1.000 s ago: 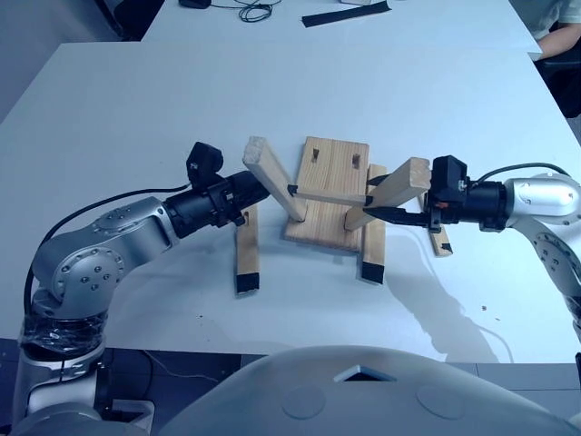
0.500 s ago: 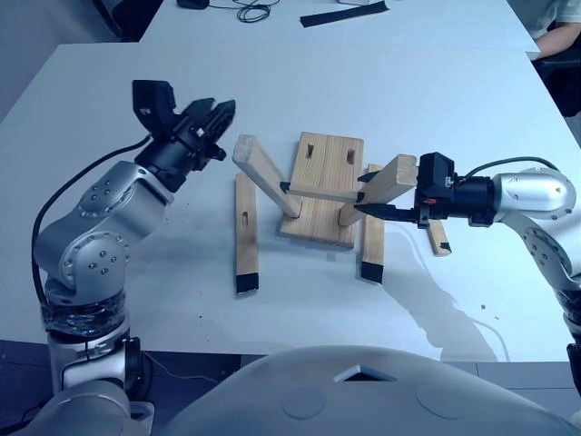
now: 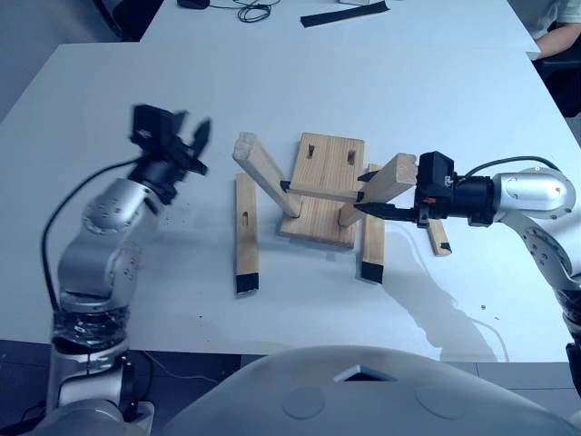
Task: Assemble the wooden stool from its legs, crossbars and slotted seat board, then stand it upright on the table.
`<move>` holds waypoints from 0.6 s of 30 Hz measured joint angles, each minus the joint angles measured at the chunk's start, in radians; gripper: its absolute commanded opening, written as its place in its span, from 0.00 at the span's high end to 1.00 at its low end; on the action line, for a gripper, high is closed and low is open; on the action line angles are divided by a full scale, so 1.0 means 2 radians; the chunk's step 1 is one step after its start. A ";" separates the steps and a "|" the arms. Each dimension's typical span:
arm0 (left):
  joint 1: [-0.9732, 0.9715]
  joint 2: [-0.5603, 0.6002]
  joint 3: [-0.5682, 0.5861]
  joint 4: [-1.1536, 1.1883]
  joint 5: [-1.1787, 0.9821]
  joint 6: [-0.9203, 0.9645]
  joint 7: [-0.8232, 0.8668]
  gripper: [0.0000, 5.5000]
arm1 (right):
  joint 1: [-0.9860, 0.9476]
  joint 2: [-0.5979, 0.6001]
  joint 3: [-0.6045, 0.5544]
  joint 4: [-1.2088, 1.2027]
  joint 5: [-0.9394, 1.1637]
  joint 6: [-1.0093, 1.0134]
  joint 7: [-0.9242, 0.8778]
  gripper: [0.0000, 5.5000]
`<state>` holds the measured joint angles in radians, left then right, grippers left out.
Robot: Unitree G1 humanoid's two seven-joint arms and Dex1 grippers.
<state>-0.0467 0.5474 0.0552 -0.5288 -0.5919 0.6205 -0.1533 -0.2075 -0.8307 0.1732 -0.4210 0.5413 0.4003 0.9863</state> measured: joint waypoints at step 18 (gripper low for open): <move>-0.058 -0.035 -0.021 -0.056 -0.089 0.153 0.063 0.63 | -0.014 0.003 -0.005 0.024 -0.004 0.003 0.029 0.63</move>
<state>-0.1626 0.4780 0.0124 -0.6398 -0.7708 0.9273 -0.0282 -0.2354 -0.8247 0.1632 -0.3723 0.5330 0.4058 1.0437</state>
